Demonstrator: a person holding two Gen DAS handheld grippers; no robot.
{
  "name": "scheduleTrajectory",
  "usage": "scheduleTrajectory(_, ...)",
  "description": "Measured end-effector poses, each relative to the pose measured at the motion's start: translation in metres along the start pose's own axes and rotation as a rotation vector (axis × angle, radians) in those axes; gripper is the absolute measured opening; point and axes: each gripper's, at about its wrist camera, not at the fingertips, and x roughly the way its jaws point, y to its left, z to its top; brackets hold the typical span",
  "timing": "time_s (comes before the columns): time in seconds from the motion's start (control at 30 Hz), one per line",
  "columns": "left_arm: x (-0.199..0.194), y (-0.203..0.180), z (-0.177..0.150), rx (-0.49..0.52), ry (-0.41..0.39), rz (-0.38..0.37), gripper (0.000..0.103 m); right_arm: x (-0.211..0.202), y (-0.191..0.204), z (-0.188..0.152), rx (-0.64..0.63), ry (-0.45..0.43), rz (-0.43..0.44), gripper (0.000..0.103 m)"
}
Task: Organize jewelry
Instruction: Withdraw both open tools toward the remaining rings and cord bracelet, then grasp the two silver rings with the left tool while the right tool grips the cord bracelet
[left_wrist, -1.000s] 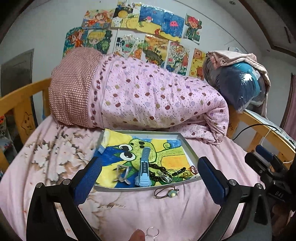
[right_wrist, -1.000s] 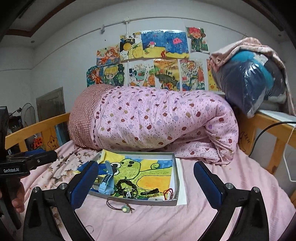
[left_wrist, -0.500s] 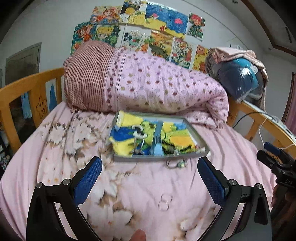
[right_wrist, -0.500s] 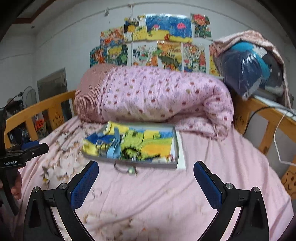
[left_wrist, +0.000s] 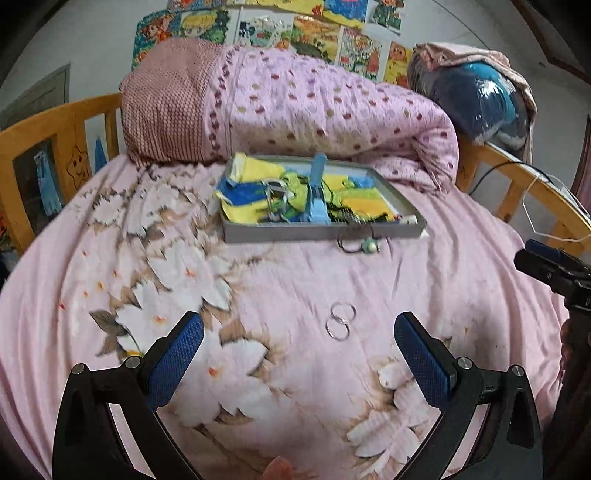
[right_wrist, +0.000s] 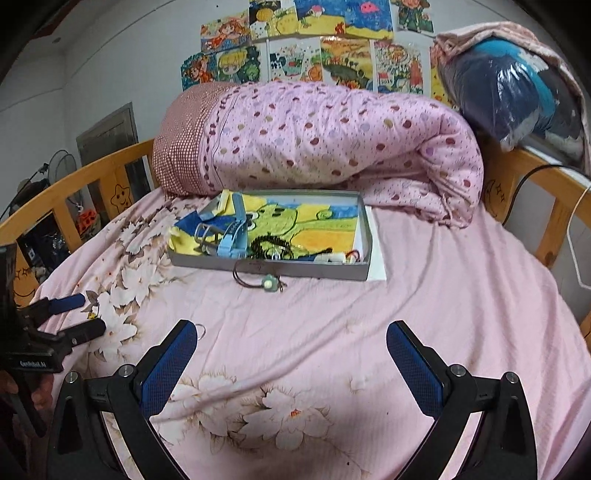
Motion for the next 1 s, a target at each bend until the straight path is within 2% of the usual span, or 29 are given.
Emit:
scheduleTrajectory(0.17,0.016,-0.01,-0.011,0.02,0.059,-0.006,0.101,0.015,-0.013,-0.002,0.023,0.029,0.043,0.103)
scheduleTrajectory(0.33,0.03,-0.025,-0.02,0.086,0.084,-0.018,0.101,0.033,-0.026,0.0,0.022,0.039,0.091,0.103)
scheduleTrajectory(0.53,0.045,-0.039,-0.024,0.159,0.081,-0.039,0.101,0.061,-0.039,0.005,0.03,0.043,0.172,0.103)
scheduleTrajectory(0.67,0.058,-0.043,-0.025,0.169,0.092,-0.05,0.1,0.079,-0.041,0.007,0.021,0.052,0.217,0.103)
scheduleTrajectory(0.77,0.068,-0.044,-0.025,0.165,0.112,-0.054,0.091,0.091,-0.044,0.007,0.024,0.066,0.244,0.103)
scheduleTrajectory(0.83,0.076,-0.044,-0.026,0.158,0.132,-0.057,0.076,0.099,-0.046,0.007,0.034,0.073,0.257,0.103)
scheduleTrajectory(1.0,0.091,-0.045,-0.026,0.158,0.174,-0.056,0.055,0.116,-0.049,0.006,0.024,0.096,0.278,0.101)
